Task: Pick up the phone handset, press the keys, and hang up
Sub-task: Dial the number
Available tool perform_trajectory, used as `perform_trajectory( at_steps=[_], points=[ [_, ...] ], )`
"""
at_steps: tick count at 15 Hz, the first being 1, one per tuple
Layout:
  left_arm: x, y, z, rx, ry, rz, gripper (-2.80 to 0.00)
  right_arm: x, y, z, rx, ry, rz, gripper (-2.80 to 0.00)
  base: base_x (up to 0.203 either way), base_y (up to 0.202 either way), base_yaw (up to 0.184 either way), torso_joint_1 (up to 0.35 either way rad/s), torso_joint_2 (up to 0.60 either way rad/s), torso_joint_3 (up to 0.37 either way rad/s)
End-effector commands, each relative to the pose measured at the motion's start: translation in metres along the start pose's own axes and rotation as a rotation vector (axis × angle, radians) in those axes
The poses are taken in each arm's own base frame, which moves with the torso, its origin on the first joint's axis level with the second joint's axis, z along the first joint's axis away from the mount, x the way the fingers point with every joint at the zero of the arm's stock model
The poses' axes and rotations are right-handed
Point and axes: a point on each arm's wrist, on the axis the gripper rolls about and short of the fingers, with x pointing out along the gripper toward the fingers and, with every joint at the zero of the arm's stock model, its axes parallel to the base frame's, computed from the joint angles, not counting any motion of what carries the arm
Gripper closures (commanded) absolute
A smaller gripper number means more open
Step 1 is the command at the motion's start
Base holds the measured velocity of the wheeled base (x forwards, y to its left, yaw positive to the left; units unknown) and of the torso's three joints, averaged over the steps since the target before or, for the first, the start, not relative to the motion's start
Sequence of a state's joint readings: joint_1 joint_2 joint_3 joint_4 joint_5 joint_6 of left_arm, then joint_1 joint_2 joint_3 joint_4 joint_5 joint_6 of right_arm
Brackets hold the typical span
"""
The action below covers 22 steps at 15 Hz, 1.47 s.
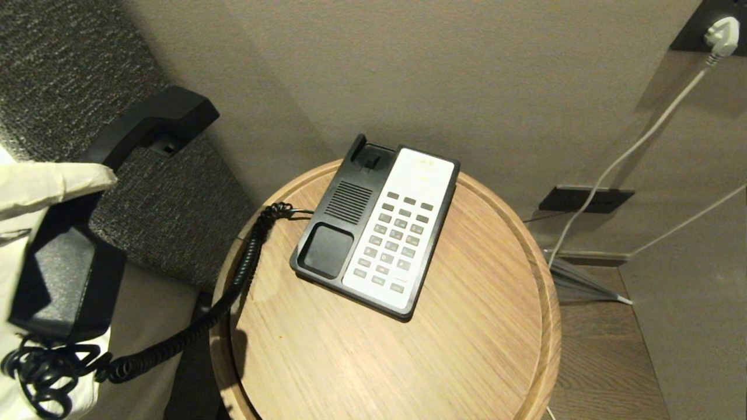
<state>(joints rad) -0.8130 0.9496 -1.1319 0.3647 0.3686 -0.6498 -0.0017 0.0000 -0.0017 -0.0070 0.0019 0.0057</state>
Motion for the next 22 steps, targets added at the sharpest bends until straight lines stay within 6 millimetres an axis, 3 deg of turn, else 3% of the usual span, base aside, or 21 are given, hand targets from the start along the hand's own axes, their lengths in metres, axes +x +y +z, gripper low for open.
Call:
perform_trajectory(
  at_steps=[1,2,4,6,8,10,12,15,17,19,22],
  points=[
    [-0.003,0.001,0.001,-0.007,-0.008,-0.003,0.00,-0.007,0.000,0.021,0.013,-0.060,0.004,0.00,0.000,0.000,0.000,0.000,0.00,0.000],
    [-0.005,0.001,0.001,-0.007,-0.012,-0.006,0.00,-0.017,0.001,0.040,0.028,-0.091,0.017,0.00,0.000,0.000,0.000,0.000,0.00,0.000],
    [-0.013,0.004,0.002,0.012,-0.027,-0.017,0.00,-0.056,0.002,0.088,0.075,-0.138,0.074,0.00,0.000,0.000,0.000,0.000,0.00,0.000],
    [-0.019,0.010,-0.001,0.034,-0.030,-0.019,0.00,-0.086,0.004,0.108,0.112,-0.137,0.143,0.00,0.000,0.000,0.000,0.000,0.00,0.000],
    [-0.020,0.011,-0.001,0.036,-0.035,-0.022,0.00,-0.085,0.006,0.124,0.144,-0.131,0.218,0.00,0.000,0.000,0.000,0.000,0.00,0.000],
    [-0.018,0.009,0.000,0.041,-0.033,-0.020,0.00,-0.053,0.007,0.154,0.195,-0.038,0.255,0.00,0.000,0.000,0.000,0.000,0.00,0.000],
    [-0.016,0.009,-0.001,0.042,-0.036,-0.025,0.00,0.007,0.008,0.181,0.224,0.131,0.277,0.00,0.000,0.000,0.000,0.000,0.00,0.000],
    [-0.009,0.005,-0.002,0.041,-0.040,-0.031,0.00,0.103,0.009,0.193,0.228,0.371,0.295,0.00,0.000,0.000,0.000,0.000,0.00,0.000],
    [-0.005,0.006,-0.005,0.041,-0.040,-0.033,0.00,0.155,0.017,0.193,0.205,0.458,0.322,0.00,0.000,0.000,0.000,0.000,0.00,0.000],
    [-0.004,0.006,-0.006,0.044,-0.036,-0.030,0.00,0.190,0.047,0.200,0.166,0.476,0.414,0.00,0.000,0.000,0.000,0.000,0.00,0.000],
    [-0.007,0.009,-0.007,0.042,-0.037,-0.032,0.00,0.214,0.112,0.218,0.173,0.458,0.502,0.00,0.000,0.000,0.000,0.000,0.00,0.000]
  ],
)
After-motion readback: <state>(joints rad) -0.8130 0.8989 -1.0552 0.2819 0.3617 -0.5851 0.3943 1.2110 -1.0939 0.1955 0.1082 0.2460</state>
